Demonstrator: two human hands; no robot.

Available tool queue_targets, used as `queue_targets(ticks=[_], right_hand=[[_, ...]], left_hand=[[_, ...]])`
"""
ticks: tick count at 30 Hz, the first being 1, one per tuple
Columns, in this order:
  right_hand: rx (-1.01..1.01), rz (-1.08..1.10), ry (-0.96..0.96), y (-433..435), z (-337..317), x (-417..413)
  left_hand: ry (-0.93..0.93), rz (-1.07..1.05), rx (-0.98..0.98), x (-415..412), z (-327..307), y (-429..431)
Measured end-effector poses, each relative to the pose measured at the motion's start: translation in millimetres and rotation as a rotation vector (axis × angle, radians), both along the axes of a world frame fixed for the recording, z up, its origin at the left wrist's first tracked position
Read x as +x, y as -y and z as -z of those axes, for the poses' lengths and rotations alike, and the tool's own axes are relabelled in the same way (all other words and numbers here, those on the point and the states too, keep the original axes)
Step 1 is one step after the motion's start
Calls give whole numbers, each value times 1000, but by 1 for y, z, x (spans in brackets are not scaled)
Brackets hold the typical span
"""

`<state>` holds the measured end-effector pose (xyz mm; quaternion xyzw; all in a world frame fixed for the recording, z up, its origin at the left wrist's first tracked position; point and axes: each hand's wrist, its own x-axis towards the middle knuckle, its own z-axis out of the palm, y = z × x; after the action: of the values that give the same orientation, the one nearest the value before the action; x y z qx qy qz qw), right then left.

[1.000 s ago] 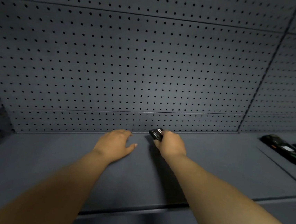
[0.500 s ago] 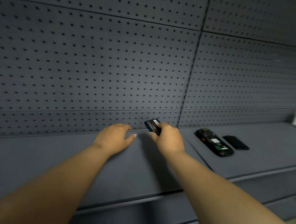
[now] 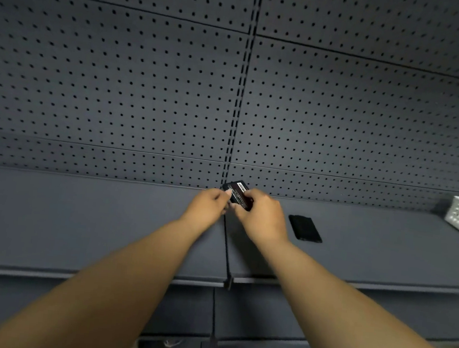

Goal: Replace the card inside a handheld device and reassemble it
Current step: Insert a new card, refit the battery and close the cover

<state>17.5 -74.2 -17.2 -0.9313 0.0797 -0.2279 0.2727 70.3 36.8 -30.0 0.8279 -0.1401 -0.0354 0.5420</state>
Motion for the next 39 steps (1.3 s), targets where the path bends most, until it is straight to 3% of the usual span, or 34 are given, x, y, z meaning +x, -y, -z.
queue_targets(ticks=[6, 11, 16, 19, 27, 34, 39], right_hand=[[64, -63, 9, 23, -1, 2], [294, -142, -50, 41, 3, 15], [692, -200, -171, 63, 5, 22], [801, -161, -197, 73, 9, 26], [892, -54, -237, 101, 27, 34], [930, -127, -326, 118, 33, 27], [995, -205, -340, 122, 35, 21]], left_hand=[[-211, -54, -337, -2, -3, 30], [-263, -19, -376, 6, -6, 37], [-319, 34, -321, 15, -6, 41], [-332, 41, -275, 20, -2, 50], [-329, 11, -194, 21, 10, 75], [-297, -44, -73, 12, 15, 87], [-167, -38, 86, -3, 17, 89]])
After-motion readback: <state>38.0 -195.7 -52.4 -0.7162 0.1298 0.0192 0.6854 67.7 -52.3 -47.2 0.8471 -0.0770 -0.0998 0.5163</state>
